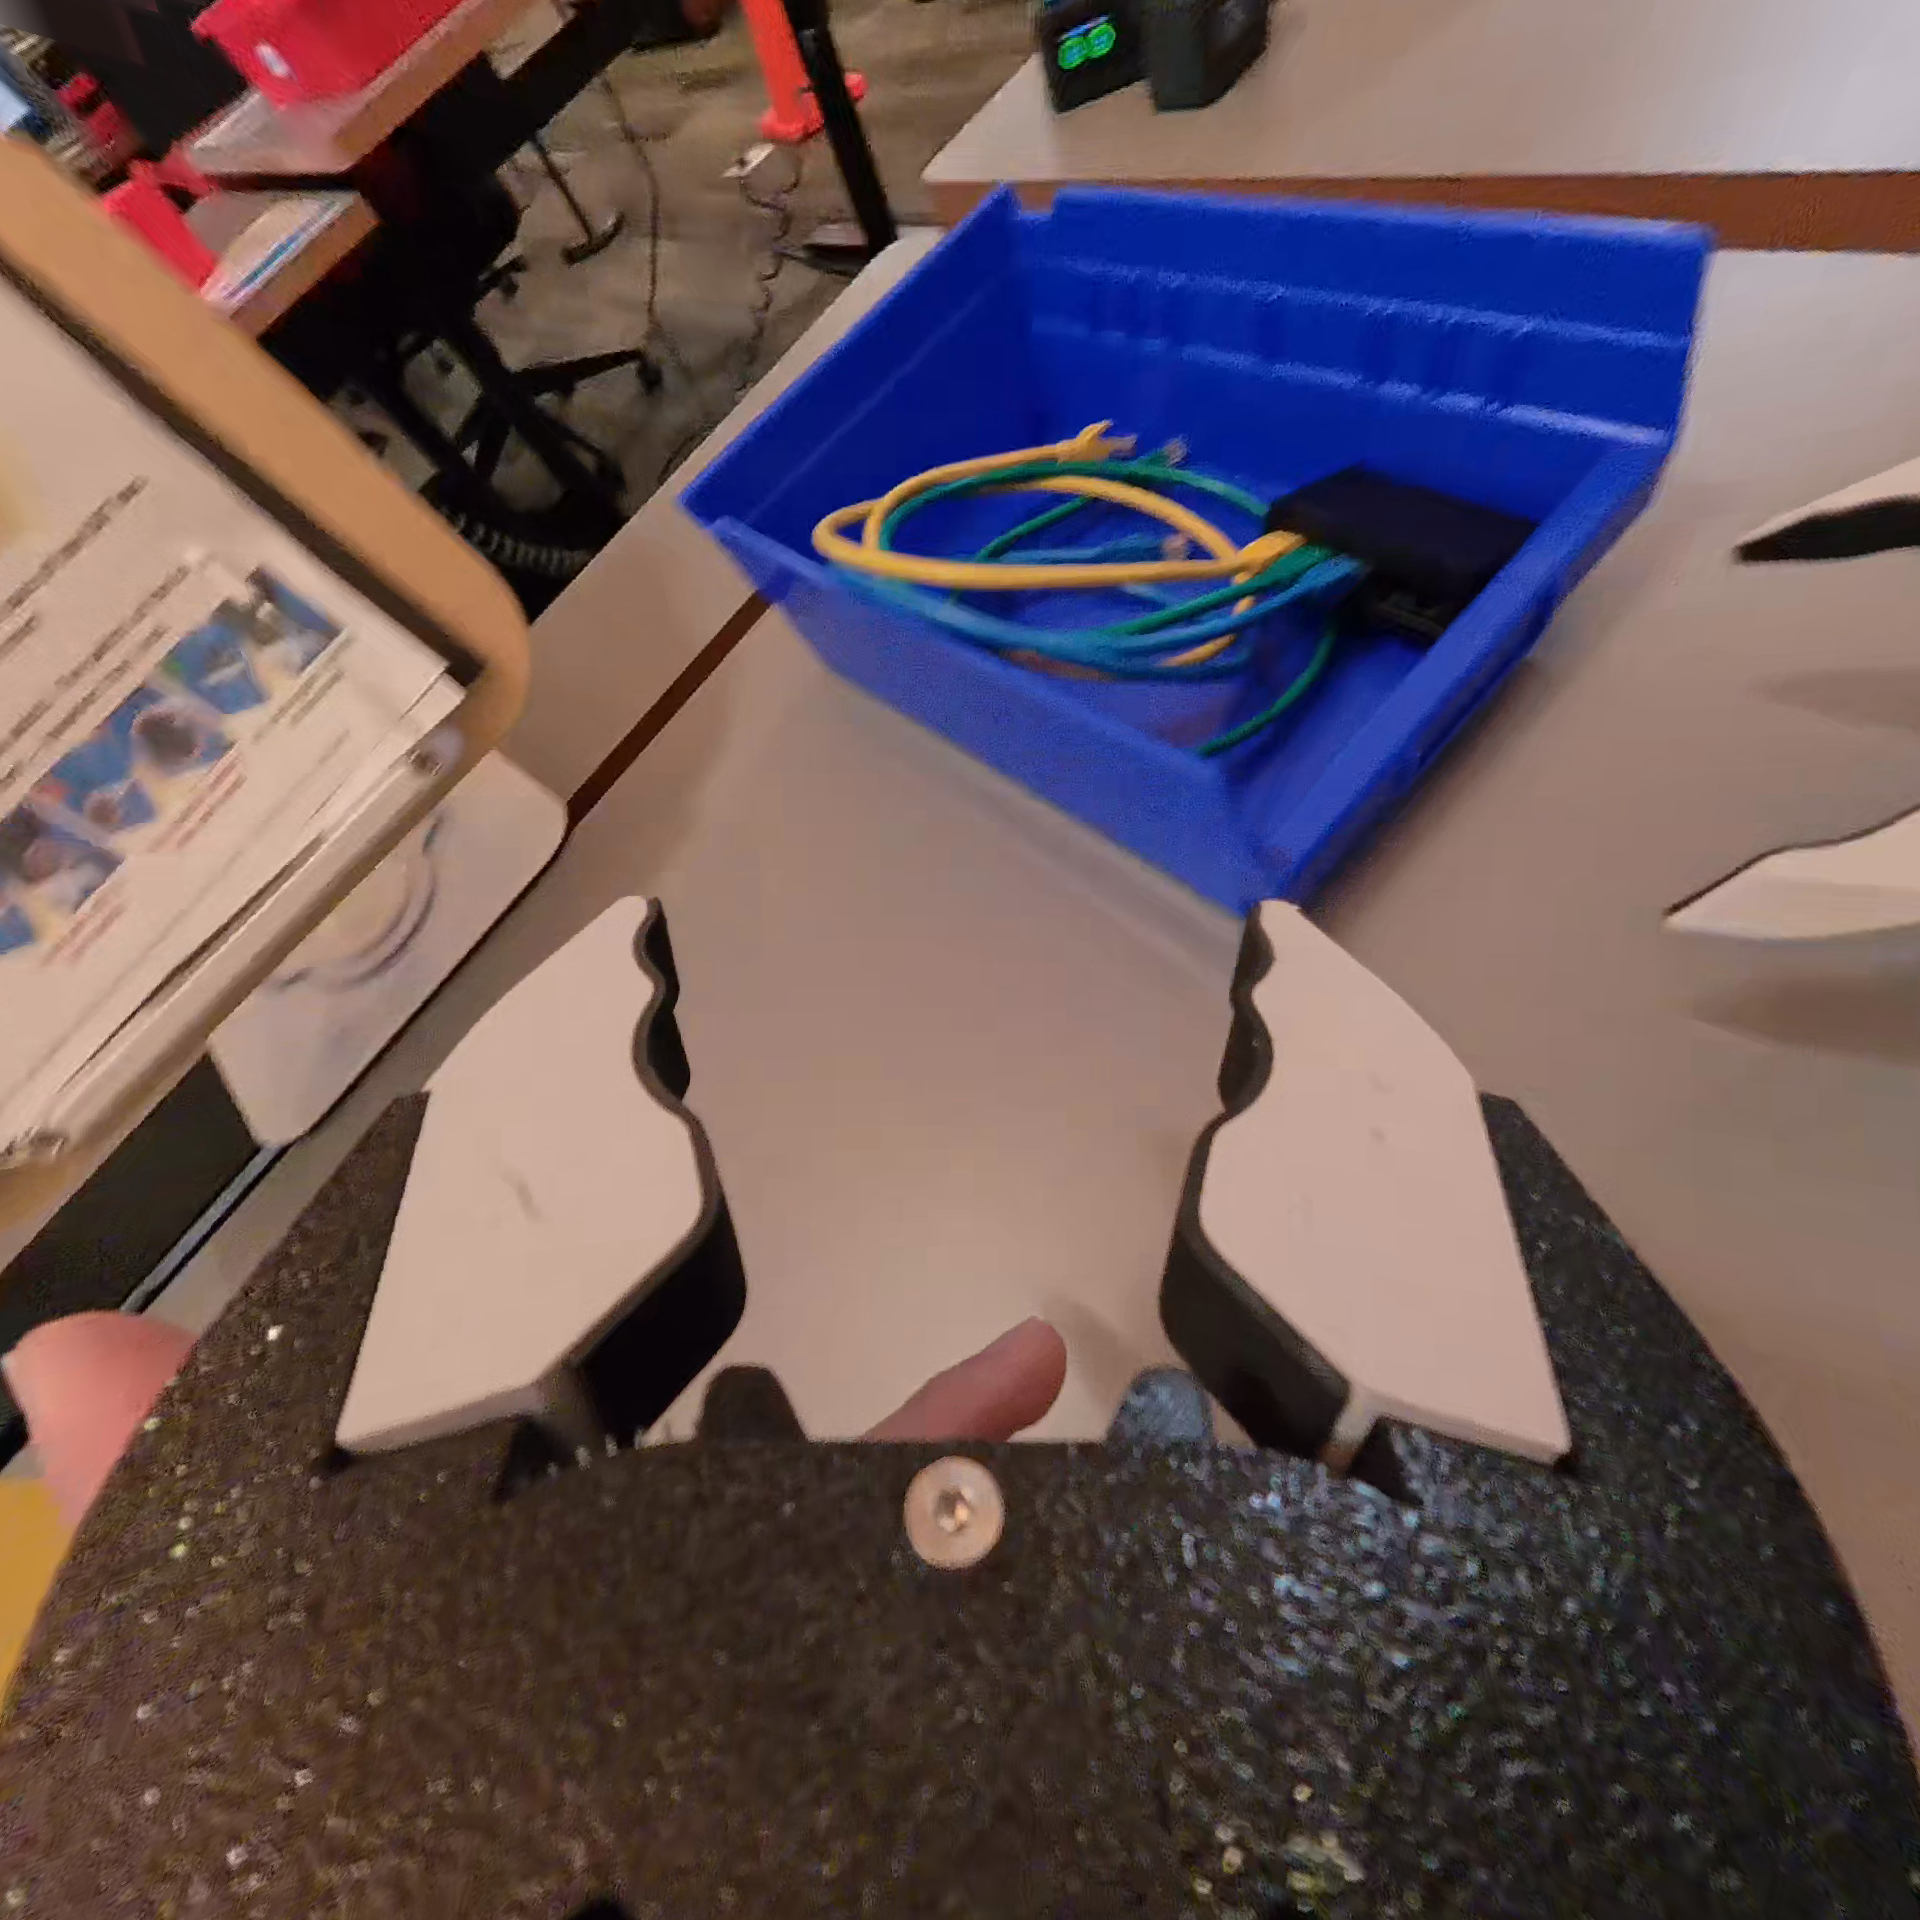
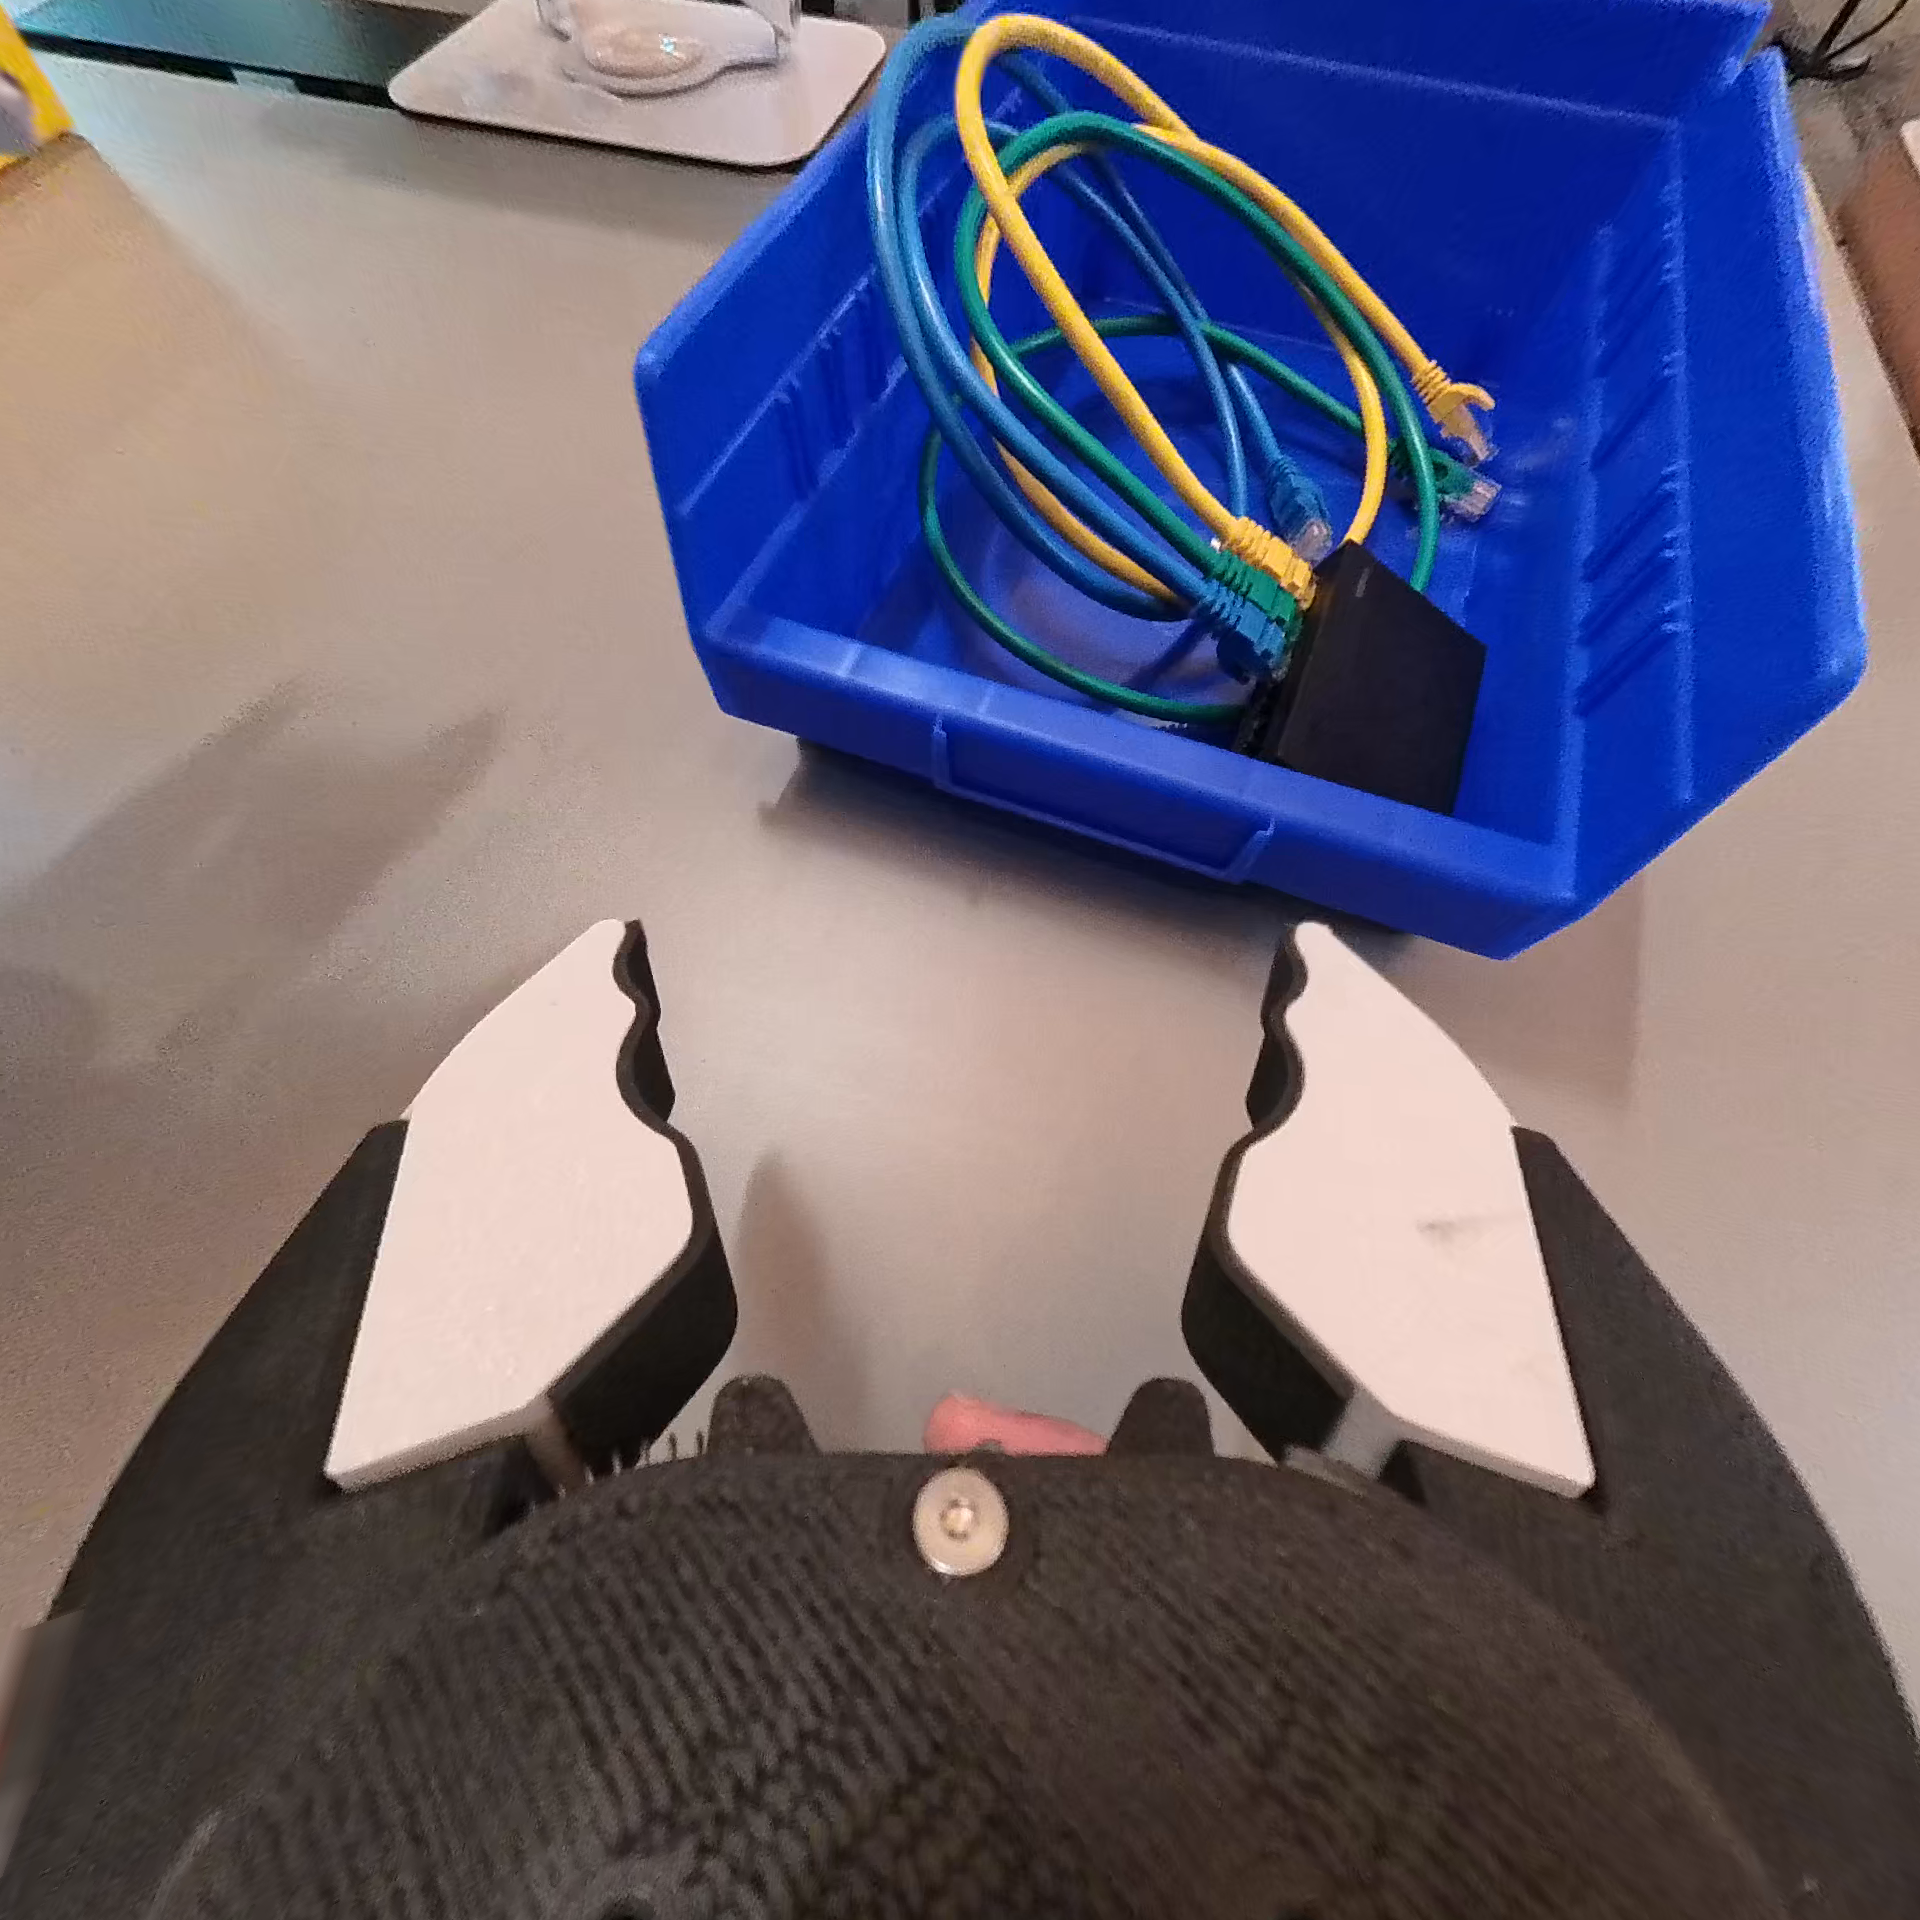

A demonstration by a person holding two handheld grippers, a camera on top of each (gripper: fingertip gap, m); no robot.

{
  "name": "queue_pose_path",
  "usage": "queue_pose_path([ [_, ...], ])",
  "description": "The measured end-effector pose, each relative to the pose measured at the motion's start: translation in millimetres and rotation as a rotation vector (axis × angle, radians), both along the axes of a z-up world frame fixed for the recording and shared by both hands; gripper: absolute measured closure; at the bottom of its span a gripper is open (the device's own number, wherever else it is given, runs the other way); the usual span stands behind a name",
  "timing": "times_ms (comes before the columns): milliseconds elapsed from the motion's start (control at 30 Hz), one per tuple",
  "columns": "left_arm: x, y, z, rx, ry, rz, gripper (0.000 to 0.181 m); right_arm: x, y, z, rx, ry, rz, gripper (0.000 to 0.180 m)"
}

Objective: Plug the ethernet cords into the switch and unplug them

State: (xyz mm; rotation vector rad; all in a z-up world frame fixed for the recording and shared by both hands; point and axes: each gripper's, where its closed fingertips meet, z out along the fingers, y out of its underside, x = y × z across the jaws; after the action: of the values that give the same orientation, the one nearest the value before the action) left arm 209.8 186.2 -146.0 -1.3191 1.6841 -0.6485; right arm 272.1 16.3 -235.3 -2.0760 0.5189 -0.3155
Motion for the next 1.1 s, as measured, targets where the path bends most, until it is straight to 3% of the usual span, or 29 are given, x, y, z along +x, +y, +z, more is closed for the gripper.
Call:
queue_pose_path([
  [100, -24, 42, -8, -0.008, -0.060, 0.095, 0.081, 0, 0, 3, 0.012, -0.014, 0.002, 0.069],
  [200, -55, 78, -33, -0.043, 0.024, 0.205, 0.081, 3, -4, -2, 0.000, 0.003, -0.011, 0.069],
  [367, -101, 99, -51, -0.053, 0.015, 0.247, 0.081, 8, -9, -4, 0.008, 0.021, -0.035, 0.070],
  [867, -112, 86, -54, -0.104, 0.026, 0.188, 0.084, 1, 2, -9, -0.007, 0.016, -0.018, 0.071],
  [1100, -87, 42, -49, -0.137, -0.014, 0.101, 0.085, -3, 7, -9, -0.016, 0.015, -0.001, 0.071],
])
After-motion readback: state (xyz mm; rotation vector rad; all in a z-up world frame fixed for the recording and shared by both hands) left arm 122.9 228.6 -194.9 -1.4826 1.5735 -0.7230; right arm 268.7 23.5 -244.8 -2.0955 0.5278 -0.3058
